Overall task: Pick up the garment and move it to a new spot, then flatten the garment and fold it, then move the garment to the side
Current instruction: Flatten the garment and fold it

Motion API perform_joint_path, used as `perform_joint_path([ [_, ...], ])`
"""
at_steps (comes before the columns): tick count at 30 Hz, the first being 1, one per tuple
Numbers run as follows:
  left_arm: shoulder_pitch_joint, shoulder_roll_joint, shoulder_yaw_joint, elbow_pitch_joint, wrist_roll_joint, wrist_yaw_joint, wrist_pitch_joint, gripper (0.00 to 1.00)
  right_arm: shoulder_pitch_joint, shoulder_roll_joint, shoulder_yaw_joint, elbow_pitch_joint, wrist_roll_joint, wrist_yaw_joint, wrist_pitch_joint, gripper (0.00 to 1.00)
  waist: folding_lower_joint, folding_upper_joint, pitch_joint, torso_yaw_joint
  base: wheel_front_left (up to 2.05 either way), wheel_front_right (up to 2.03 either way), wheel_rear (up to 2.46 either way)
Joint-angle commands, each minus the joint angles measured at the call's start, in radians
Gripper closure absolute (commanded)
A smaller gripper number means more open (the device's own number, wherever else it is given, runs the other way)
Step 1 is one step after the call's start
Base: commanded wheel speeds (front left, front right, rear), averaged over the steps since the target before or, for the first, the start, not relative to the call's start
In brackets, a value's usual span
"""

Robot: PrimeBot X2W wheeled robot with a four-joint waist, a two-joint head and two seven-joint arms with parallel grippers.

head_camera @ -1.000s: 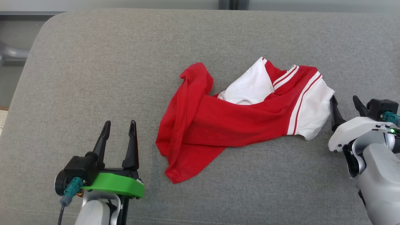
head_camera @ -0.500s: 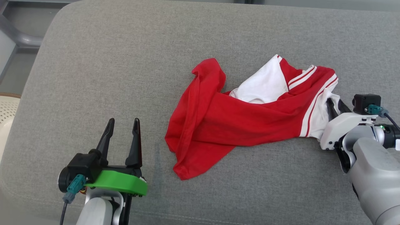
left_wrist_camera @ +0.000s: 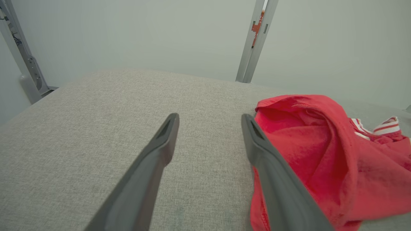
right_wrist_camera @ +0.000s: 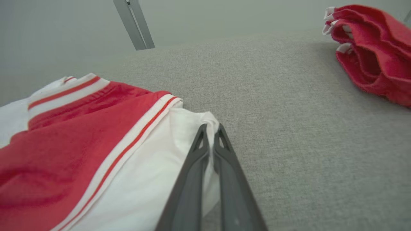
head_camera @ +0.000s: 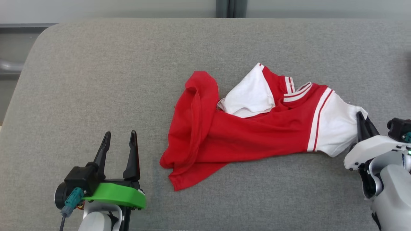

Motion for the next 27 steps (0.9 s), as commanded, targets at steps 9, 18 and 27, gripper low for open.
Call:
perform_joint_path([
  [9, 0.030, 0.002, 0.007, 0.005, 0.011, -0.007, 0.000, 0.00, 0.252, 0.061, -0.123, -0.216, 0.059, -0.001, -0.003, 1.00, 0.0001, 0.0000, -0.054, -0.071, 0.00, 0.00, 0.00],
  [18, 0.037, 0.002, 0.018, 0.007, 0.017, -0.010, 0.000, 0.00, 0.373, 0.149, -0.208, -0.368, 0.004, -0.001, 0.017, 0.00, 0.0001, 0.0000, -0.062, -0.087, 0.00, 0.00, 0.00],
  [27, 0.047, 0.002, 0.028, 0.011, 0.026, -0.017, 0.000, 0.00, 0.389, 0.152, -0.177, -0.562, -0.098, -0.001, 0.006, 0.00, 0.0001, 0.0000, -0.088, -0.088, 0.00, 0.00, 0.00],
])
